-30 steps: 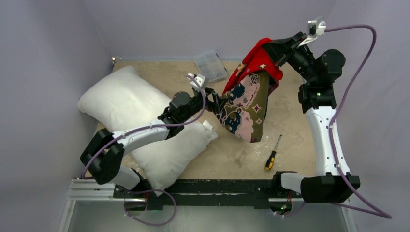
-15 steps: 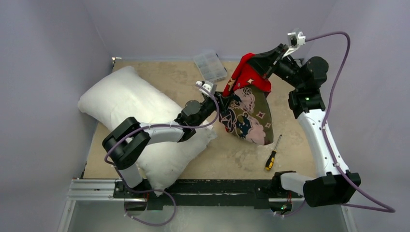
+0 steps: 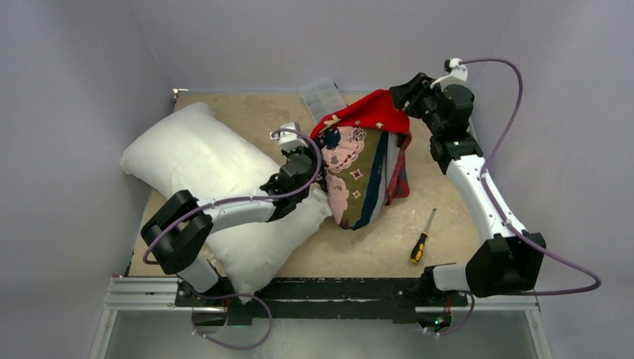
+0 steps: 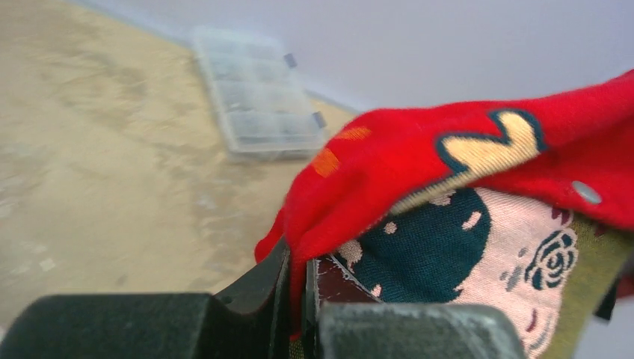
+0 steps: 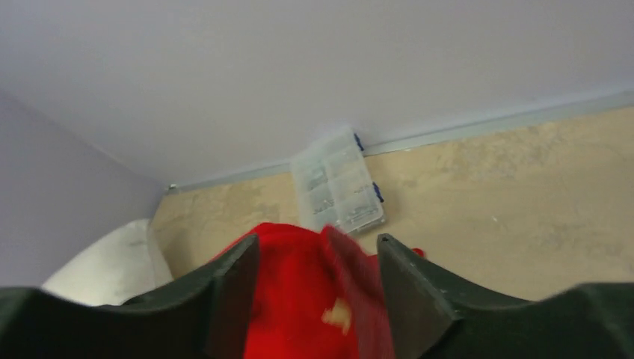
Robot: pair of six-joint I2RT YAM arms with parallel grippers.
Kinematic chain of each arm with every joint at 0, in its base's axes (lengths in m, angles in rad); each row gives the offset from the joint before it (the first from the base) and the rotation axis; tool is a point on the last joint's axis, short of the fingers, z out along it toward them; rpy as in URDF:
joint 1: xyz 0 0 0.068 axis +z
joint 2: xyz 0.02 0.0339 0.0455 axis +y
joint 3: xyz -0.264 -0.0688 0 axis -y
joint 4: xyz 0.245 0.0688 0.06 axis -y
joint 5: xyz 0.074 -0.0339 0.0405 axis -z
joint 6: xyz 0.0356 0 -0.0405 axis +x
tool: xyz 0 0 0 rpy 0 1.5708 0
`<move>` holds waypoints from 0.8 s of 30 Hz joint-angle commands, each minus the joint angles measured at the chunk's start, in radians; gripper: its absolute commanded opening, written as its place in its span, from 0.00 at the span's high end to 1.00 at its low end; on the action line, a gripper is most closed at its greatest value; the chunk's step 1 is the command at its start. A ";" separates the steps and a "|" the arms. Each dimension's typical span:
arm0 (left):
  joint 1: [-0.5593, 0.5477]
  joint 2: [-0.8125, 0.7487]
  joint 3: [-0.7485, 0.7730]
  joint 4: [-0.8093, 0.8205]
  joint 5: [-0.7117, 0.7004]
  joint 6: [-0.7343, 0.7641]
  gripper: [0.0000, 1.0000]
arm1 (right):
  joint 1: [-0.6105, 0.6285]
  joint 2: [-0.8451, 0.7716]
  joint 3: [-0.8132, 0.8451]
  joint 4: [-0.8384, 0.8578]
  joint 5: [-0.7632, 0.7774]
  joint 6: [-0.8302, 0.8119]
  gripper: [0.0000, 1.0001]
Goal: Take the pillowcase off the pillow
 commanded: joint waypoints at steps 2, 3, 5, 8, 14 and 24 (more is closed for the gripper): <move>0.009 0.019 0.087 -0.262 -0.146 -0.039 1.00 | 0.025 -0.049 0.015 0.026 0.185 -0.023 0.29; 0.009 0.031 0.116 -0.297 -0.155 -0.039 1.00 | 0.034 -0.067 0.012 0.011 0.201 -0.027 0.26; 0.011 0.063 0.171 -0.364 -0.188 -0.040 1.00 | 0.052 -0.095 -0.003 -0.009 0.193 -0.041 0.22; 0.021 0.099 0.222 -0.390 -0.192 -0.038 1.00 | 0.087 -0.098 -0.026 -0.056 0.174 -0.059 0.18; 0.058 0.152 0.295 -0.434 -0.160 -0.025 1.00 | 0.137 -0.107 -0.214 -0.068 0.068 -0.025 0.20; 0.075 0.144 0.321 -0.457 -0.061 -0.022 1.00 | 0.296 0.001 -0.470 0.122 -0.086 0.064 0.20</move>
